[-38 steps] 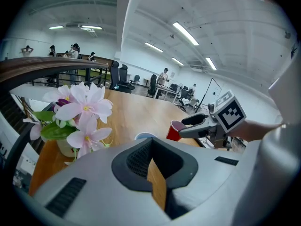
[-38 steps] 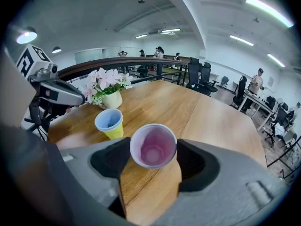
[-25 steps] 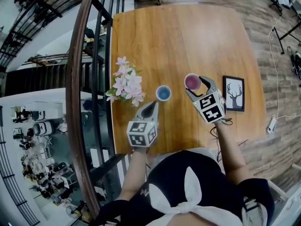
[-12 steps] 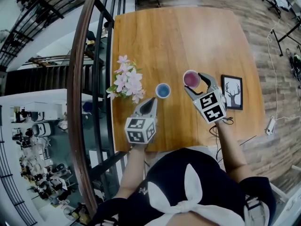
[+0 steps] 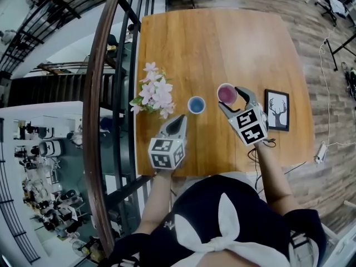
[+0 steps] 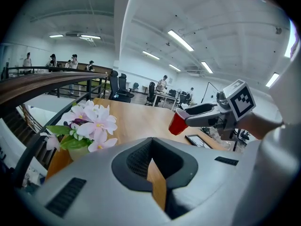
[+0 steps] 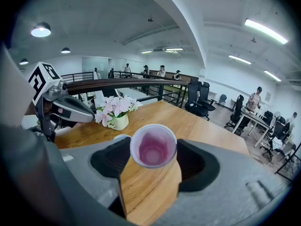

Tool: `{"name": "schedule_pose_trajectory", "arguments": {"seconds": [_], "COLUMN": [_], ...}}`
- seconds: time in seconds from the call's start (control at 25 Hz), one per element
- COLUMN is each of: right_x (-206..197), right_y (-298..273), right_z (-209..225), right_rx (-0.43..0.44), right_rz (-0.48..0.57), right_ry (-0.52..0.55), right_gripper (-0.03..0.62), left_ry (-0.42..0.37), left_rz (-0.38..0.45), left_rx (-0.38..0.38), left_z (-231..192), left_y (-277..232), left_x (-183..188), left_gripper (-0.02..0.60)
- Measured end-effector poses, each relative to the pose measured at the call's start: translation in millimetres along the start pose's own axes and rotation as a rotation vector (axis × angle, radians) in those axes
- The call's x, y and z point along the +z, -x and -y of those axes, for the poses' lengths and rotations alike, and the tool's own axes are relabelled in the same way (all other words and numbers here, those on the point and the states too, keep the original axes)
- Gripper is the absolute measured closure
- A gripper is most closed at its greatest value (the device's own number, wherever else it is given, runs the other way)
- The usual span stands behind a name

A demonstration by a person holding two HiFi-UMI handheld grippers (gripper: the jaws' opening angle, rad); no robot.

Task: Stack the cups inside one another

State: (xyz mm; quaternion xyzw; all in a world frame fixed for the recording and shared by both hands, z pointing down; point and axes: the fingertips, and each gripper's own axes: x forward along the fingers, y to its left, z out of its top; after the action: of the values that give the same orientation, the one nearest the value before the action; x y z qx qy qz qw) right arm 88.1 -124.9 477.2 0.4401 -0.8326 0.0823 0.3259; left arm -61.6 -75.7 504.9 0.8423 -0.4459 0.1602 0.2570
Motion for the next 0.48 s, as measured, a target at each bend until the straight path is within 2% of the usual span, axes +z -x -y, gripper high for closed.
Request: {"name": "schedule_pose_trajectory", "arguments": {"seconds": [0.48], "right_x": [16.7], "right_y": [-12.5], "right_z": [-32.8], "right_rx": [0.059], "right_rz": [0.024], "right_ry": [0.022], "right_gripper": [0.289], "left_ry": [0.021], "left_rz": [0.006], "left_rx": [0.040], "left_z": [-11.1], "left_y": [19.0], "left_x": [-8.5], "left_gripper": [0.565]}}
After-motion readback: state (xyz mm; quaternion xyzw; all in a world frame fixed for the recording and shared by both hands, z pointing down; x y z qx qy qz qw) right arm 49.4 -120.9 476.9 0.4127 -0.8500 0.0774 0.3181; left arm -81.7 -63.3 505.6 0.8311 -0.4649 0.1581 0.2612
